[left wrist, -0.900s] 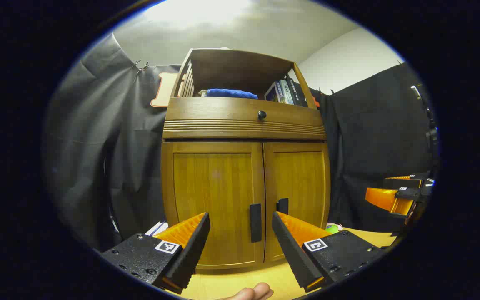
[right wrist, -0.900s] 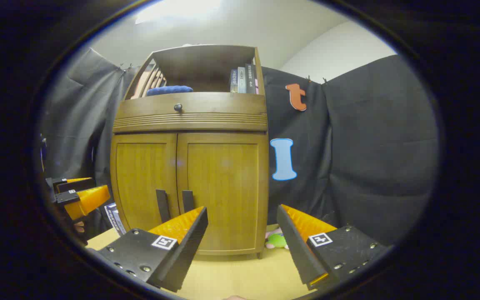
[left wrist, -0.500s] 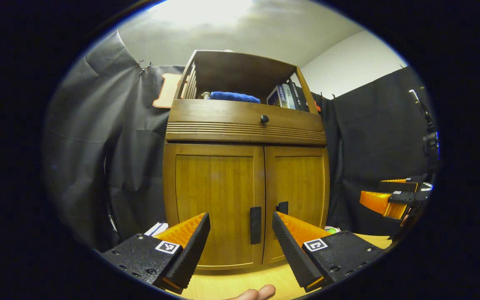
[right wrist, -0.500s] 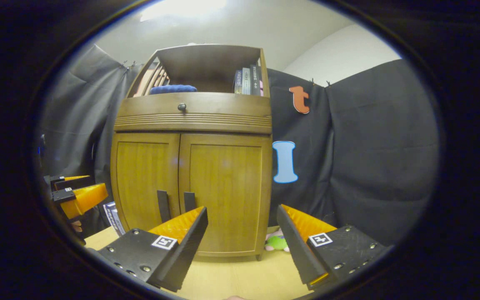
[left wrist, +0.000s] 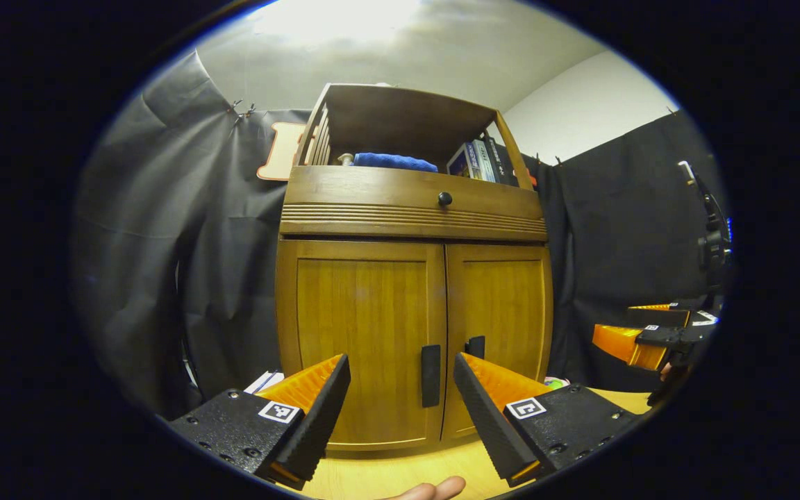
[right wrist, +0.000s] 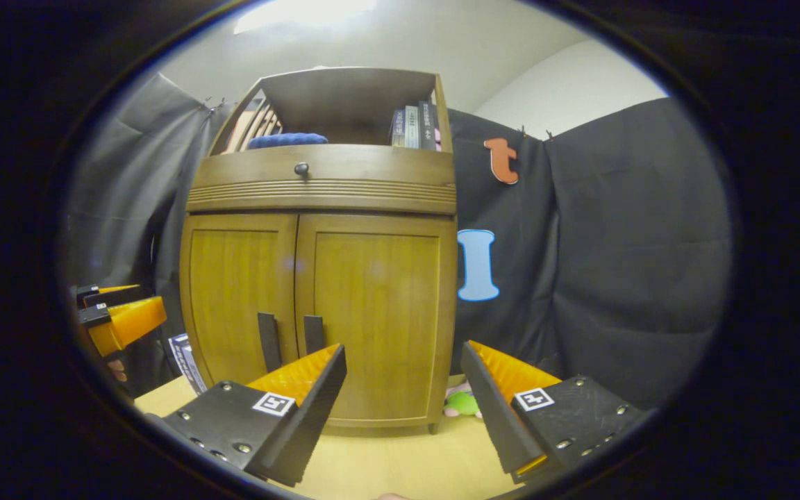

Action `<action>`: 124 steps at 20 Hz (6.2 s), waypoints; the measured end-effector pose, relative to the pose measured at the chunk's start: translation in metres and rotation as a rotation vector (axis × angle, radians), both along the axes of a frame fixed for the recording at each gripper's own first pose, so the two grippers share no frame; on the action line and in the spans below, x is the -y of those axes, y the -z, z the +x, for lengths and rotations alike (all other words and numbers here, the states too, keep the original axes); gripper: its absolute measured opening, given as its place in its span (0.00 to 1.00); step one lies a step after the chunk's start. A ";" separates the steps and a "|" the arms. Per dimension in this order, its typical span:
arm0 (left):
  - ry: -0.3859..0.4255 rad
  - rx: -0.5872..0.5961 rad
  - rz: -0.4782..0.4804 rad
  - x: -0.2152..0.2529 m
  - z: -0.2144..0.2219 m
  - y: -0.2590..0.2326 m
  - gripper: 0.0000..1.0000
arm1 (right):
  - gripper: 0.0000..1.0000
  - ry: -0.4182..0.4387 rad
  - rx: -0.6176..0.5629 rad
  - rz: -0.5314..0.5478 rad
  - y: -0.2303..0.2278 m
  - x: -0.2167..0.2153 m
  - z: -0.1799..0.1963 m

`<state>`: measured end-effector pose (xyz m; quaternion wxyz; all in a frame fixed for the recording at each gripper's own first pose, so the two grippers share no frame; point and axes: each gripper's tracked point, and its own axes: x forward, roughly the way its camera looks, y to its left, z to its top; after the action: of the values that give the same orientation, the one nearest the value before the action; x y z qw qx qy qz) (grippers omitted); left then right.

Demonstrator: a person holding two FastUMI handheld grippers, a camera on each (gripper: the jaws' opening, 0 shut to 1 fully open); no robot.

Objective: Open the right door of the double-door shoe cabinet with the right hand, and open the left door with the left hand.

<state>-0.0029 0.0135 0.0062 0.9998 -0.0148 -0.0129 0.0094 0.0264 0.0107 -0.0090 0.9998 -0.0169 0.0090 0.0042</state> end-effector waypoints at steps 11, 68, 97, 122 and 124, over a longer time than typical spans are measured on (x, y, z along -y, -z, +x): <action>-0.035 -0.019 -0.033 -0.031 0.005 0.003 0.95 | 0.98 -0.109 -0.052 -0.075 0.027 -0.077 0.098; -0.070 -0.128 0.001 -0.031 0.034 0.041 0.88 | 0.29 -0.214 -0.169 0.082 0.066 -0.023 0.036; -0.007 -0.184 0.061 0.040 0.051 0.076 0.90 | 0.01 -0.079 -0.121 0.113 0.064 0.159 0.025; -0.048 -0.008 -0.041 0.052 0.032 0.036 0.91 | 0.20 -0.128 -0.054 0.039 0.060 0.199 0.018; -0.056 0.004 -0.043 0.044 0.038 0.033 0.89 | 0.39 -0.037 -0.024 -0.013 0.060 0.216 -0.001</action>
<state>0.0353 -0.0310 -0.0267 0.9985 -0.0359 -0.0151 0.0378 0.0258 -0.2054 -0.0688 0.9992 -0.0236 0.0205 0.0230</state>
